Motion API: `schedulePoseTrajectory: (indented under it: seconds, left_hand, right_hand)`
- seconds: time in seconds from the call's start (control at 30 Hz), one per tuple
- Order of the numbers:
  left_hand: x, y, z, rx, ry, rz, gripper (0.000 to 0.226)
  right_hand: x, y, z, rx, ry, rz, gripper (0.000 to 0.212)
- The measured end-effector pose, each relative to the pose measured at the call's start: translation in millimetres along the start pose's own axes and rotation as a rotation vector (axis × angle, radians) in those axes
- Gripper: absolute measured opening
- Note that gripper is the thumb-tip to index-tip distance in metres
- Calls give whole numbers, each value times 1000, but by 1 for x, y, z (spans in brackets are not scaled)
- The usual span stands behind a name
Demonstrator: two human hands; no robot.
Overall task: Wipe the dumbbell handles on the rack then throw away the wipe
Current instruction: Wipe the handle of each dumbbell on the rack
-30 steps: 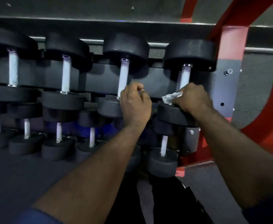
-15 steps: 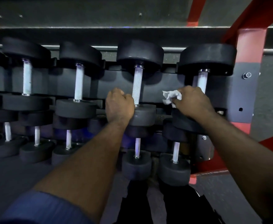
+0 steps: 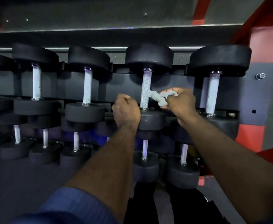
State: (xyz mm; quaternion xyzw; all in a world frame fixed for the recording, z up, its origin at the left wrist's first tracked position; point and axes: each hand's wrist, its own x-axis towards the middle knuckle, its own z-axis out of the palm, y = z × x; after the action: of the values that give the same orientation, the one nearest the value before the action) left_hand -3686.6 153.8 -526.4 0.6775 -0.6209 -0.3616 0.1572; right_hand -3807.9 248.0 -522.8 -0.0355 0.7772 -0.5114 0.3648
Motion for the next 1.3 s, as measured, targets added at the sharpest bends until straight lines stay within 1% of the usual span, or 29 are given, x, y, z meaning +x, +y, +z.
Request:
schedulePoseTrajectory:
  seconds: [0.03,0.1,0.13,0.17,0.23,0.27,0.33,0.4,0.43,0.47,0.53,0.57,0.63,0.67,0.7,0.73,0.77,0.83,0.93,1.0,1.07,1.17,1.23,1.3]
  left_hand:
    - [1,0,-1,-31,15,-8,18]
    - [1,-2,-1,-62,33,-4,18]
    - [2,-3,0,-69,39,7,18]
    - [2,-3,1,-67,38,22,18]
    - [3,-6,3,-35,25,53,18]
    - [3,-7,4,-16,16,64,19]
    - [6,-9,5,-22,-5,69,22]
    - [9,-11,5,-51,-11,70,31]
    - [10,-11,4,-54,-12,74,34]
    - [11,-11,4,-54,-13,77,34]
    - [11,-12,4,-46,-14,76,28]
    - [9,-10,3,-34,-17,74,26]
    - [7,-10,4,-28,-20,74,29]
    - [7,-11,5,-37,-23,83,32]
    - [7,-11,4,-47,-29,86,34]
    - [8,-12,5,-52,-28,86,33]
    - [8,-11,4,-51,-31,83,31]
    - [9,-10,3,-51,-28,80,30]
    - [7,-9,2,-33,-30,73,26]
    - [6,-7,2,-55,-23,77,30]
    - [5,-7,3,-57,-13,79,31]
    - [6,-7,4,-35,-11,74,32]
    - [6,-9,5,-42,-8,71,33]
    - [4,-9,5,-39,1,67,33]
  right_hand:
    - [0,3,3,-44,-29,-18,24]
    - [-4,9,9,-86,-211,-7,13]
    - [-6,11,12,-98,-302,22,20]
    - [-6,13,13,-141,-356,31,29]
    - [-3,10,12,-336,-388,-3,40]
    - [-1,7,11,-443,-391,-26,40]
    - [4,1,13,-619,-384,-71,32]
    - [8,-2,22,-727,-340,-88,21]
    - [9,-1,28,-726,-320,-70,18]
    - [12,1,32,-674,-319,-26,19]
    - [16,2,36,-555,-326,69,25]
    - [18,0,35,-557,-335,85,24]
    - [23,-6,27,-686,-361,54,15]
    - [24,-9,24,-744,-355,38,22]
    - [26,-10,21,-765,-351,34,30]
    - [28,-11,21,-752,-360,44,33]
    - [30,-11,23,-731,-355,64,31]
    - [32,-10,32,-788,-366,69,20]
    - [36,-11,41,-869,-399,28,13]
    - [37,-14,36,-925,-416,-5,5]
    - [37,-10,26,-899,-398,9,13]
    - [35,-2,23,-752,-358,66,21]
    - [39,0,34,-797,-349,53,20]
    - [43,-3,43,-883,-390,-15,22]
